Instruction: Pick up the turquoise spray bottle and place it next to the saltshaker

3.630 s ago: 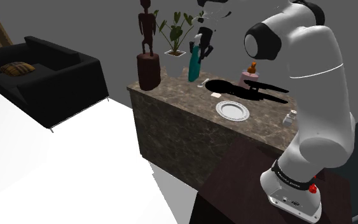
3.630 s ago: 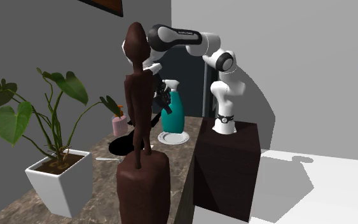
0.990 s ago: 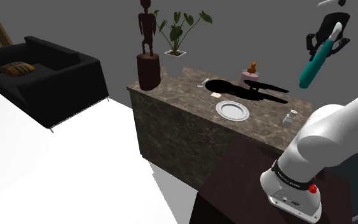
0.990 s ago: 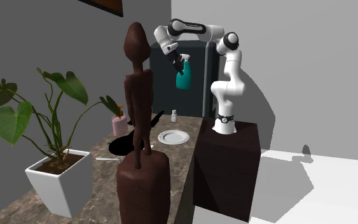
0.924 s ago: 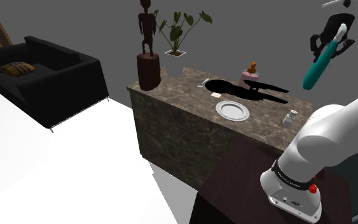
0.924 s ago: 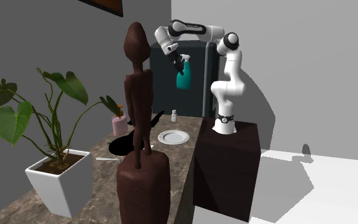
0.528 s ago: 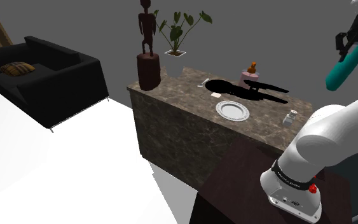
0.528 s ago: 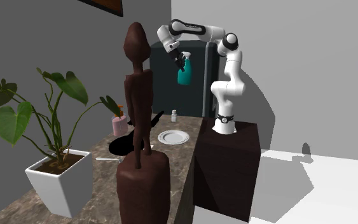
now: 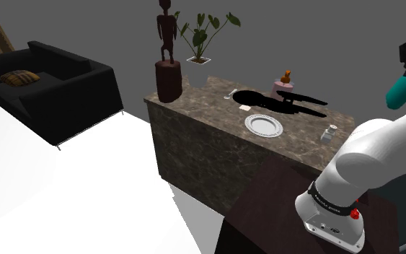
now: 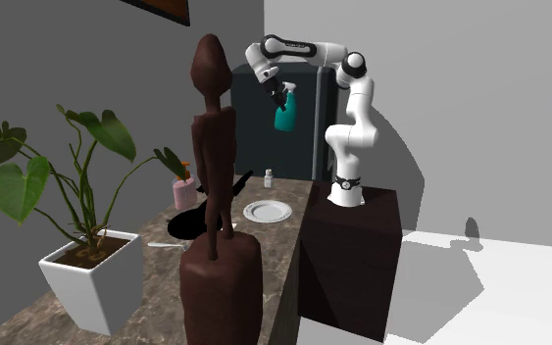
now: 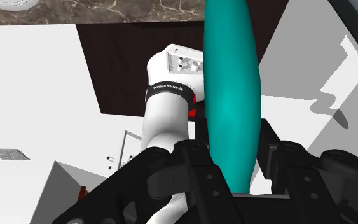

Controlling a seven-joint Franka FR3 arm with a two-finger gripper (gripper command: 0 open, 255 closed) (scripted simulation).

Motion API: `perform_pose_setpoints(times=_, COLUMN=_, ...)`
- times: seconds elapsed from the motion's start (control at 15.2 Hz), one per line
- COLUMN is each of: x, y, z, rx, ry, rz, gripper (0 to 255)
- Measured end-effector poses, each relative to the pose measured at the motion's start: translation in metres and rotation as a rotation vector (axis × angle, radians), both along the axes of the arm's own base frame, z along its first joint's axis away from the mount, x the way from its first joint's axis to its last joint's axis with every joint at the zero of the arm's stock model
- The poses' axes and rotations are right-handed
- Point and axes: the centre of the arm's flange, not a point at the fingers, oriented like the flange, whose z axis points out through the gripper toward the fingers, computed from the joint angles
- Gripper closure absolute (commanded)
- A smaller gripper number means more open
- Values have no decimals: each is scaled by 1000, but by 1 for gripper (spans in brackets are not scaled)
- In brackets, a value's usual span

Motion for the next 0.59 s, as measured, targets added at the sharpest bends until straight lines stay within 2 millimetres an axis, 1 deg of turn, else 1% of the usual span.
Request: perform_pose_setpoints(times=0.59, x=-1, y=0, z=-47, rx=0, ry=0, rz=0, gripper=255)
